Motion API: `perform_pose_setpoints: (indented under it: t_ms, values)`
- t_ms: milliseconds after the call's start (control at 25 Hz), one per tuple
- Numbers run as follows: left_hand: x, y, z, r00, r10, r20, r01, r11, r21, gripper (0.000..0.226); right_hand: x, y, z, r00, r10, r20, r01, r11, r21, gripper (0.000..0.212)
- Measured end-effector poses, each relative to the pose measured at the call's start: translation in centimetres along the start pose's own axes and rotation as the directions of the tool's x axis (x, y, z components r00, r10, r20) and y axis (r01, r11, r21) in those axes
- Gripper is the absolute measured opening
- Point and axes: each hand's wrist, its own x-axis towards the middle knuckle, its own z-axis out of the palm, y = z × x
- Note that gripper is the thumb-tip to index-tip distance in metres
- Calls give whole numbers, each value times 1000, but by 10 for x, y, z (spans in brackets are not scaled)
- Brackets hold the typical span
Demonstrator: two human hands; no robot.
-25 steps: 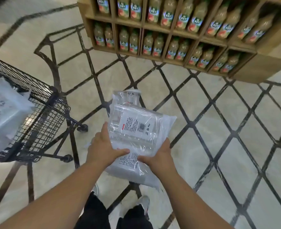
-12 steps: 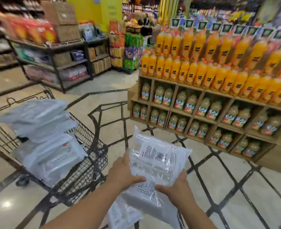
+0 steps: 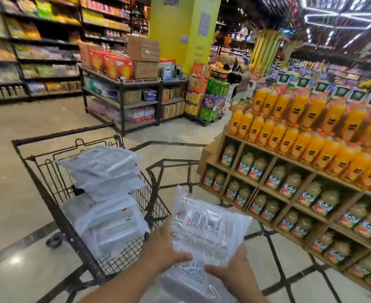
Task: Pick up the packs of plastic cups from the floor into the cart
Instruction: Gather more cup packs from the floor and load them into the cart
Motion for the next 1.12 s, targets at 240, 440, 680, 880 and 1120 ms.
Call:
perform_pose_setpoints:
  t_ms: [240, 440, 680, 880, 1120]
  values:
    - [14, -48, -24, 994, -101, -40, 99, 994, -56, 142, 34, -26, 50, 994, 24, 105, -18, 998, -62, 120]
    - [29, -54, -28, 971, -216, -107, 207, 975, -85, 142, 77, -36, 65, 978, 32, 205, -1, 988, -151, 114]
    - [40, -40, -20, 894, -386, -226, 340, 915, -218, 144, 141, -51, 68, 924, -59, 379, 148, 967, -208, 127]
    - [46, -28, -13, 834, -466, -297, 396, 878, -269, 140, 189, -60, 74, 852, -117, 511, 285, 921, -264, 137]
    - [42, -50, -7, 757, -558, -338, 447, 821, -355, 139, 211, -71, 111, 736, -175, 654, 412, 883, -227, 142]
